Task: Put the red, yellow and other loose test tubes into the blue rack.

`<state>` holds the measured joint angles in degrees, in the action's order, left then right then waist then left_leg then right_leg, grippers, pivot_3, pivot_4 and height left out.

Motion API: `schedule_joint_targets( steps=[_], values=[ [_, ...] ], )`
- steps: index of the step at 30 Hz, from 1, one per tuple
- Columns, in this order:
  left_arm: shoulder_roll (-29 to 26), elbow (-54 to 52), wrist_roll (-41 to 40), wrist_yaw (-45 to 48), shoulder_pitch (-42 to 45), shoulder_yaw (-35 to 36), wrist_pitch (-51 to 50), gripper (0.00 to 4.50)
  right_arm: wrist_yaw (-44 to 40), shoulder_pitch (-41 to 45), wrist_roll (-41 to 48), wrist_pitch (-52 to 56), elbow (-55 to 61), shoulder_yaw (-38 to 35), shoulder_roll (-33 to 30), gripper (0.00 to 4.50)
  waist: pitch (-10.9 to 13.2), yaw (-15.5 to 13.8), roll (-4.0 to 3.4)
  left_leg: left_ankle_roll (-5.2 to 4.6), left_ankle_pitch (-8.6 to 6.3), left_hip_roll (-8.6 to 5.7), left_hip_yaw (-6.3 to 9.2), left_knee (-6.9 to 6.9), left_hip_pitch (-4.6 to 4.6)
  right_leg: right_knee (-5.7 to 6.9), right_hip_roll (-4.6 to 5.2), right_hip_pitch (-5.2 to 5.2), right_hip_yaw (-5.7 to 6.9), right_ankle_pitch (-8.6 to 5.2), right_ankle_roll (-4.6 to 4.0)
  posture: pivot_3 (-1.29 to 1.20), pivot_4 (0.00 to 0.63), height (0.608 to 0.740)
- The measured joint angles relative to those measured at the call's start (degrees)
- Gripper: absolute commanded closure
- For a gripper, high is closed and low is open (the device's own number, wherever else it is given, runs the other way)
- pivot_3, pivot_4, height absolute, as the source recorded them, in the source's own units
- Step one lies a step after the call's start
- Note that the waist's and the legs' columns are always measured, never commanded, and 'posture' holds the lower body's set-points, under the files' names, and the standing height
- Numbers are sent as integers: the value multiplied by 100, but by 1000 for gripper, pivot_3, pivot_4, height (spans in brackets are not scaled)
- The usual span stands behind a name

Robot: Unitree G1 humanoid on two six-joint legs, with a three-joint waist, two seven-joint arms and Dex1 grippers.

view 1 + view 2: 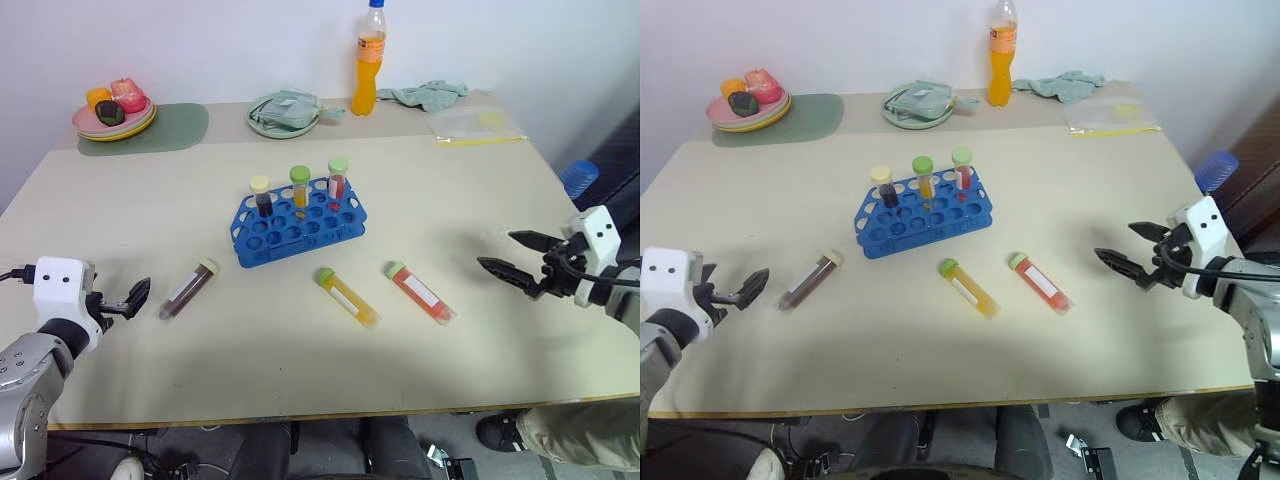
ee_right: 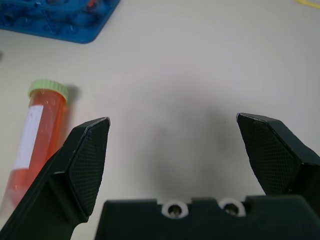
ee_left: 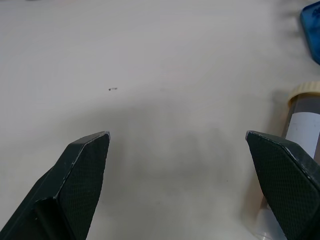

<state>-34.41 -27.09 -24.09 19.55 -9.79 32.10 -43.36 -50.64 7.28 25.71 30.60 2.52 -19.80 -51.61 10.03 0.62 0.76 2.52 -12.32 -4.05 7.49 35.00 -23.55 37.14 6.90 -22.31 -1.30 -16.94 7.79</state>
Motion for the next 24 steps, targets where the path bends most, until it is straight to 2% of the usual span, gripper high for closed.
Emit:
schedule_joint_targets(
  steps=[11, 16, 20, 24],
  values=[
    [141, 14, 62, -90, 117, -111, 73, 12, -51, 414, -135, -119, -240, 92, 0, 0, 0, -5, 0, 0, 0, -1, -2, 1, 0, -1, -1, 1, 0, 0, 0, 0, 150, 740],
    [135, 19, 10, 48, 254, -111, 261, 12, -7, 469, -186, 184, -50, 192, -54, 0, 0, -10, -1, 0, 0, -1, -1, 1, -1, 0, -1, 0, -1, 0, 0, 0, 150, 740],
    [41, 21, -88, 345, 460, -204, 380, 12, 118, 716, -108, 807, 385, 310, -159, 0, 1, 1, -1, 0, 0, 0, 0, 0, -1, 0, -2, -2, 1, 0, 0, 0, 150, 740],
    [-141, 24, -220, 830, 596, -509, 478, 12, 79, 839, 232, 1936, 1242, 654, -636, 0, 4, -6, -7, -1, -1, 1, 1, 0, -6, -3, 1, -5, 0, 0, 0, 0, 150, 740]
  ],
)
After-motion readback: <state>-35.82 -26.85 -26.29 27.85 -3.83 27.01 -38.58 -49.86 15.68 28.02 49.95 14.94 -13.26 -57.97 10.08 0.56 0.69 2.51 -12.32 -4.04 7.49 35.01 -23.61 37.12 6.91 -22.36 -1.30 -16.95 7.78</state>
